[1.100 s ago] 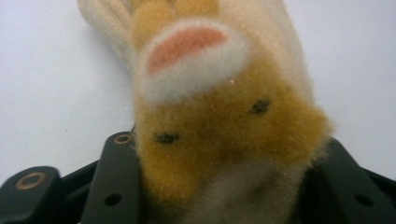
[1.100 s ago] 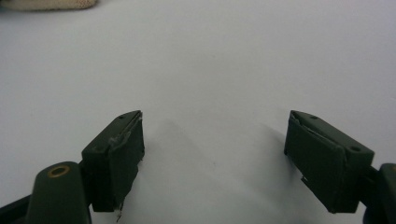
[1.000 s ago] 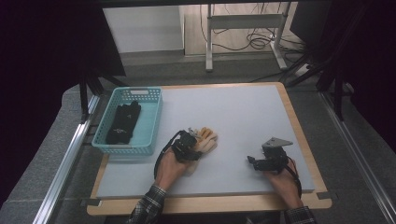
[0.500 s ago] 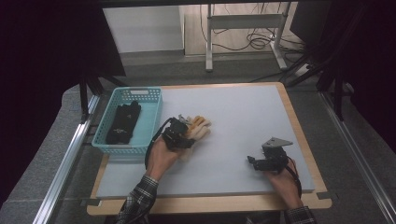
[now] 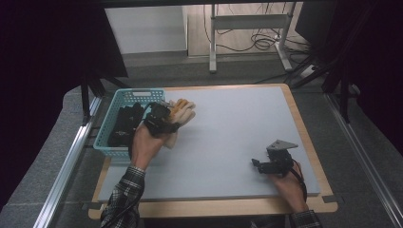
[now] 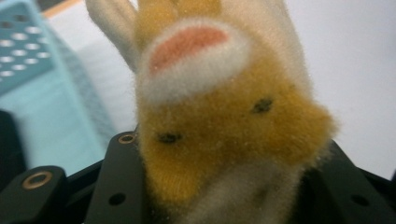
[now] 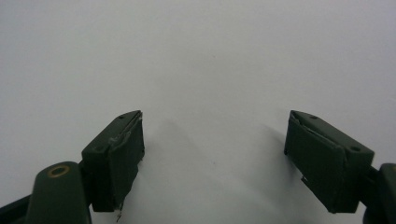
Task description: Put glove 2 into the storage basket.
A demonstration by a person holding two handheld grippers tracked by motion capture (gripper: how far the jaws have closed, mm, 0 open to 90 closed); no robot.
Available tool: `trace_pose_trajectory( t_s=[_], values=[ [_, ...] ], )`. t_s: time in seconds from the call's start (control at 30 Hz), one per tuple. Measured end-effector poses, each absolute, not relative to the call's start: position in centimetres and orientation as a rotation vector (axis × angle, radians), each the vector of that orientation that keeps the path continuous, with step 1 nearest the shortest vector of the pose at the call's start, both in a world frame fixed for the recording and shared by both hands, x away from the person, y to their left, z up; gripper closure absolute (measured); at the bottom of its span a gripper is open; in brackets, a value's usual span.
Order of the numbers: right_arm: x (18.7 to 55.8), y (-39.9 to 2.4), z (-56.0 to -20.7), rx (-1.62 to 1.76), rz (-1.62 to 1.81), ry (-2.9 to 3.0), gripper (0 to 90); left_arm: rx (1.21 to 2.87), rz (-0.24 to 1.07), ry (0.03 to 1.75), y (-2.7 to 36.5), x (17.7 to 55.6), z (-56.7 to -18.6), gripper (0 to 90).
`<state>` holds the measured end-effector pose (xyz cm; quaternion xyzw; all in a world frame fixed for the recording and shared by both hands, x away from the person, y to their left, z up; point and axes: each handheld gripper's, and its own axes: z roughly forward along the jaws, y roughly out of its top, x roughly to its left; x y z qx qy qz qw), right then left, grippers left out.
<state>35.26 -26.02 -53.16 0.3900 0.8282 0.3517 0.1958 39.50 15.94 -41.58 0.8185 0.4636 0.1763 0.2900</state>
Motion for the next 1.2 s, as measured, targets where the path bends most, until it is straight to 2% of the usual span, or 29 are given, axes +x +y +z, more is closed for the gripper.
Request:
trace_pose_trajectory(
  t_s=[0.6, 0.9, 1.2],
  values=[
    [35.3, -26.0, -53.2, 1.093, 0.986, 2.320, 19.6, 2.049, 0.565, 1.485, 23.6, 41.7, -40.6, 54.1],
    [35.3, -26.0, -53.2, 1.093, 0.986, 2.320, 19.6, 2.007, 0.547, 1.621, 27.1, 43.1, -42.7, 53.6],
    [35.3, -26.0, -53.2, 1.093, 0.986, 2.320, 19.6, 2.024, 0.502, 1.666, 27.4, 44.3, -44.9, 53.3]
  ],
)
